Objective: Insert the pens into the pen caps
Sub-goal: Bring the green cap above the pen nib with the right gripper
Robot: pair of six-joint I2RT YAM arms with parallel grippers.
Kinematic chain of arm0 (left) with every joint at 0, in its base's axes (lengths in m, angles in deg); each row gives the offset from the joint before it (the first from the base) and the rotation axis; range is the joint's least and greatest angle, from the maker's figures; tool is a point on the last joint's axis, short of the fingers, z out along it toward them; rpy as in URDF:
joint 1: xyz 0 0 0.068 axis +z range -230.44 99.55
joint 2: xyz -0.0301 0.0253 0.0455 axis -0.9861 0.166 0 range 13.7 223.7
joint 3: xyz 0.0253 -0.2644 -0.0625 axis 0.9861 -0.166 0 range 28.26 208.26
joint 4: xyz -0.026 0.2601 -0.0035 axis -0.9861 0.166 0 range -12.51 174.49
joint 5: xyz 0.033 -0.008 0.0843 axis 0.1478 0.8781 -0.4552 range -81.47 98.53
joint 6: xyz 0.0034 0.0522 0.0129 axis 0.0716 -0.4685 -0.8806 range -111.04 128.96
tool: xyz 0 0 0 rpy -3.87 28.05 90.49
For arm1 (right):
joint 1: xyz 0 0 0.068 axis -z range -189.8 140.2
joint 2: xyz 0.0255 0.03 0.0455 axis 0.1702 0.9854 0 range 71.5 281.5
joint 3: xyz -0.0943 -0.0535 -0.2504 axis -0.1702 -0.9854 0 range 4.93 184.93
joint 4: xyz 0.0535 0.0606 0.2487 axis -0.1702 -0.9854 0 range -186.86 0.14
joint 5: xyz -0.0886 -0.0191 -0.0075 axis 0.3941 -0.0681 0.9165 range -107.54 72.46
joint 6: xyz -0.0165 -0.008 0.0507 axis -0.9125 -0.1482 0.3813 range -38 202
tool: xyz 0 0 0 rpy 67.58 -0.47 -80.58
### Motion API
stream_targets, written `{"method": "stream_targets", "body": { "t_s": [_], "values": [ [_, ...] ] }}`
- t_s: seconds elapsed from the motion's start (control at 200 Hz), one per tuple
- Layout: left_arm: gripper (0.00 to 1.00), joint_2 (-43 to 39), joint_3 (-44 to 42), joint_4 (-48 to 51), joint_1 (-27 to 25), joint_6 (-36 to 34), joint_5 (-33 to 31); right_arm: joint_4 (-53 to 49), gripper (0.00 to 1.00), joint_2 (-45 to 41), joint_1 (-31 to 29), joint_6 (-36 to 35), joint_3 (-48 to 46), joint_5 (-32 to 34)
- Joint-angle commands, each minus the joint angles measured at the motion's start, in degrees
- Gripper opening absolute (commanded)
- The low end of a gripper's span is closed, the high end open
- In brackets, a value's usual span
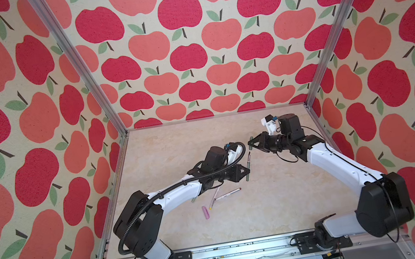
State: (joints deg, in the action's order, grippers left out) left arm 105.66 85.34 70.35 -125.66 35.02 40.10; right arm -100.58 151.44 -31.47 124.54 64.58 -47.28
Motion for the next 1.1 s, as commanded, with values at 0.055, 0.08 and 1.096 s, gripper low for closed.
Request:
{"method": "stream_targets", "body": {
  "t_s": [0.055, 0.08, 1.096],
  "values": [
    [0.00, 0.6, 1.4, -0.1, -0.1, -0.1, 0.5, 0.9, 0.09, 0.9, -0.6, 0.2, -0.7, -1.3],
    [0.00, 0.5, 1.4, -0.1, -0.1, -0.1, 0.4, 1.0, 0.08, 0.8, -0.6, 0.2, -0.8, -1.4],
    [0.00, 0.2, -0.6, -0.7, -0.1, 0.3, -1.1, 1.3, 0.07, -2.3, 0.8, 0.7, -0.9, 0.1]
  ]
}}
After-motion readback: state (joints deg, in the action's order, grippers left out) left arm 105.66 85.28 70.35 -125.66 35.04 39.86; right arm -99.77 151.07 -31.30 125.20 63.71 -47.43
